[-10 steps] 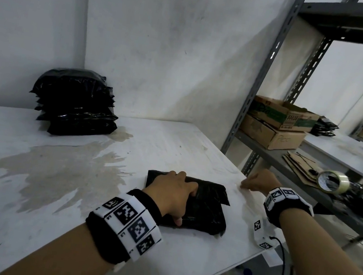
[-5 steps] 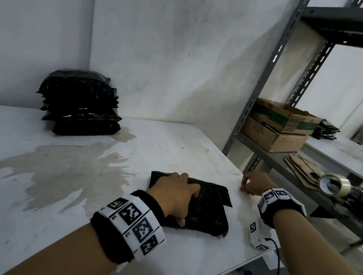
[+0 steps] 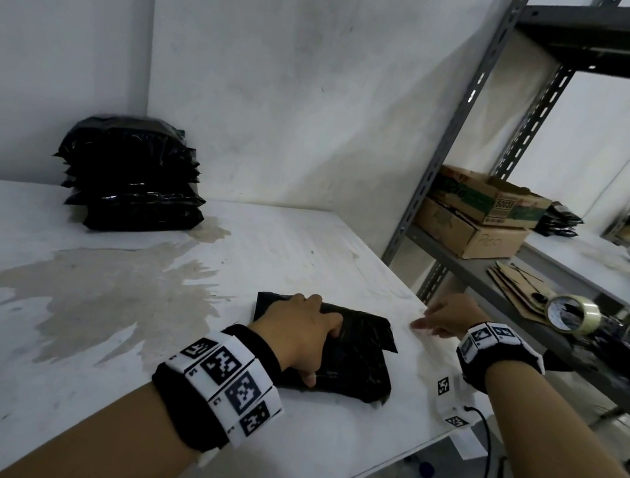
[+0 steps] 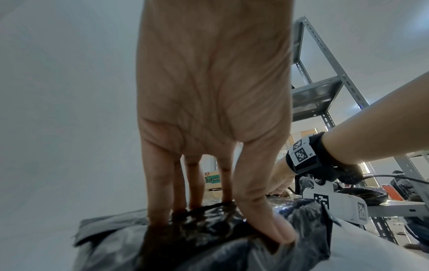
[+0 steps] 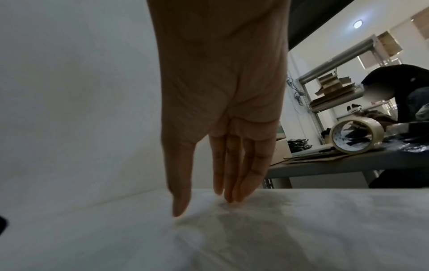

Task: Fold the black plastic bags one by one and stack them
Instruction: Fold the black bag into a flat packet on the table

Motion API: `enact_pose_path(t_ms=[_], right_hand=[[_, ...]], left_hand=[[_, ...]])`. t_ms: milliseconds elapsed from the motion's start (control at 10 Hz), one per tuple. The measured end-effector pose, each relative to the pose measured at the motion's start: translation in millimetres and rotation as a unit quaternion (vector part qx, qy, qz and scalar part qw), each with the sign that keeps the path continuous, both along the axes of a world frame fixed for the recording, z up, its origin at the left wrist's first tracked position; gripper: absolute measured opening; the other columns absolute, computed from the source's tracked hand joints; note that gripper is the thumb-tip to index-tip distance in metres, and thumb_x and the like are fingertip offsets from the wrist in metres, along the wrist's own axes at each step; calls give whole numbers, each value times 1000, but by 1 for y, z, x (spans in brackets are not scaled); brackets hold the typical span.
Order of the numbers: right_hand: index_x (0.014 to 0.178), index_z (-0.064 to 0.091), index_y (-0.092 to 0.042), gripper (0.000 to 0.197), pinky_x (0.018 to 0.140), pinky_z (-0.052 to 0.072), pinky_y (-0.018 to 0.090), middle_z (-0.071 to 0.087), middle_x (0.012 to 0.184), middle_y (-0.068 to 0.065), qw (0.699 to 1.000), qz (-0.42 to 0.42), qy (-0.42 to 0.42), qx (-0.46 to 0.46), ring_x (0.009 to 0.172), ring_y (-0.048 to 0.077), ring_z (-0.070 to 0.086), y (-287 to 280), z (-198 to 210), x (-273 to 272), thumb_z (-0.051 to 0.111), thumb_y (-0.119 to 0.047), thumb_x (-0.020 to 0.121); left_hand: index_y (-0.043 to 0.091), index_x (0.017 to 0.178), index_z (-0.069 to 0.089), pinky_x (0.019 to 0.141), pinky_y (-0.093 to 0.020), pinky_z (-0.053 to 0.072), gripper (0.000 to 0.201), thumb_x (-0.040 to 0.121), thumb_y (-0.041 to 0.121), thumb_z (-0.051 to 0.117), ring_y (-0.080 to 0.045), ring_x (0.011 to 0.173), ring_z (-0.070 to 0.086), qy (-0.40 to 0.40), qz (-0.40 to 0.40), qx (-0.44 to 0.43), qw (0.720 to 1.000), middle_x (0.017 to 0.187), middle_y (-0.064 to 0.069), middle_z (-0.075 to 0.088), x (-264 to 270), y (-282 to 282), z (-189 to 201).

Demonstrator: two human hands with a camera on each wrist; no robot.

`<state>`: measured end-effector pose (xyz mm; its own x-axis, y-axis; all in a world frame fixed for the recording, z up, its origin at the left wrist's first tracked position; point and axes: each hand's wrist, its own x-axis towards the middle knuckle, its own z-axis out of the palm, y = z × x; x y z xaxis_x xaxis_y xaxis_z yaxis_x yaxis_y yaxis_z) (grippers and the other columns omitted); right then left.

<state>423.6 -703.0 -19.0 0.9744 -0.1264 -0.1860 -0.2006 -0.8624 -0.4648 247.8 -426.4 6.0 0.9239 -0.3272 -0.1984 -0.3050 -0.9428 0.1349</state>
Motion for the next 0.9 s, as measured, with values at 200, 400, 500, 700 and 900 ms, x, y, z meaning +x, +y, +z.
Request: enact_pose_path(t_ms=[200,400,500,700,900], right_hand=[[92,74,4,27,80,59,33,73,92,18,1000,2,11,5,83,25,71,-3,-1,-7,85,-10,71],[107,68,4,24,86,56,34,68,102,16,996,35,-7,-83,90,26,67,8,-7,-13,67,-11,89],[112,66,-1,27,92,52,35,67,110,13,992,37,-17,-123,102,28,64,14,-7,-17,58,-18,92],[72,54,2,39,75,45,26,67,78,10,984,30,-18,-173,81,26,59,23,-6,-18,40,-20,102],[65,47,-12,33,75,50,32,55,84,11,996,15,26,-89,78,24,55,5,-15,2,57,-20,95]], left_hand=[[26,137,37,98,-39,39,72,77,30,77,-27,127,36,7,2,1,1000,136,-8,35,0,0,2],[25,137,38,97,-40,39,72,77,30,77,-27,127,36,8,3,-9,1000,135,-8,36,-2,1,2],[26,137,38,98,-40,38,72,77,30,77,-27,127,36,10,4,-12,1000,136,-7,36,-2,2,3],[25,137,38,98,-40,39,72,77,29,77,-27,126,36,9,3,-4,1000,136,-8,36,-1,0,2],[25,136,39,95,-39,39,73,75,29,79,-27,125,37,10,4,14,1000,134,-7,37,4,-4,3]])
